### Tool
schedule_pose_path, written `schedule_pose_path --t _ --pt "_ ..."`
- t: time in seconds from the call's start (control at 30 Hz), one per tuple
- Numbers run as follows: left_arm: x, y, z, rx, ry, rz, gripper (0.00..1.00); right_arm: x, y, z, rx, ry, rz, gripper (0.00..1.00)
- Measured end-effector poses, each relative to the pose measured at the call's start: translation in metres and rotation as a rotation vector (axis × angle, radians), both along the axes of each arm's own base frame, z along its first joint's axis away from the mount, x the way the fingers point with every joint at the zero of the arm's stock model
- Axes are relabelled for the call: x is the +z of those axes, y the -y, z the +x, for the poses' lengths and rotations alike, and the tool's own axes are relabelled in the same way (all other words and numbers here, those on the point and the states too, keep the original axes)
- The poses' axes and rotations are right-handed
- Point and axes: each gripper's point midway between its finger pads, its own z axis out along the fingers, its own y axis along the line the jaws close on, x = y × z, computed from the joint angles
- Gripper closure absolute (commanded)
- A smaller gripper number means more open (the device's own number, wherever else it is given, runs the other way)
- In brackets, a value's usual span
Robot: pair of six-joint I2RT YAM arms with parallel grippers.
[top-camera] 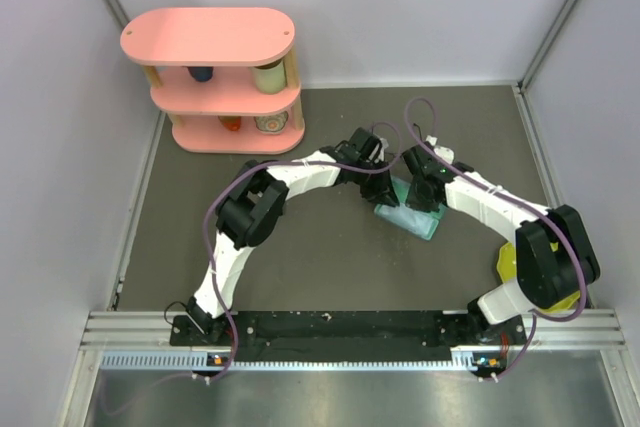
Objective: Organize the sunglasses
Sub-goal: Smooth out the folded cleaning cloth near the sunglasses case.
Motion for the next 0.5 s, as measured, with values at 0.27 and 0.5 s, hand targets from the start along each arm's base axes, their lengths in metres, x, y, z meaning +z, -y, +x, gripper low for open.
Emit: schedule_pose_path --t 0.27,0.5 --pt "-0.006 0.005 -0.004 0.021 -0.034 -0.058 0.88 -0.01 -0.009 0.009 0.023 0.034 0.037 1.0" --pt "-0.015 0.0 0.006 0.076 -0.001 -0.008 0.89 -0.022 -0.011 0.01 0.025 0.028 0.039 1.0"
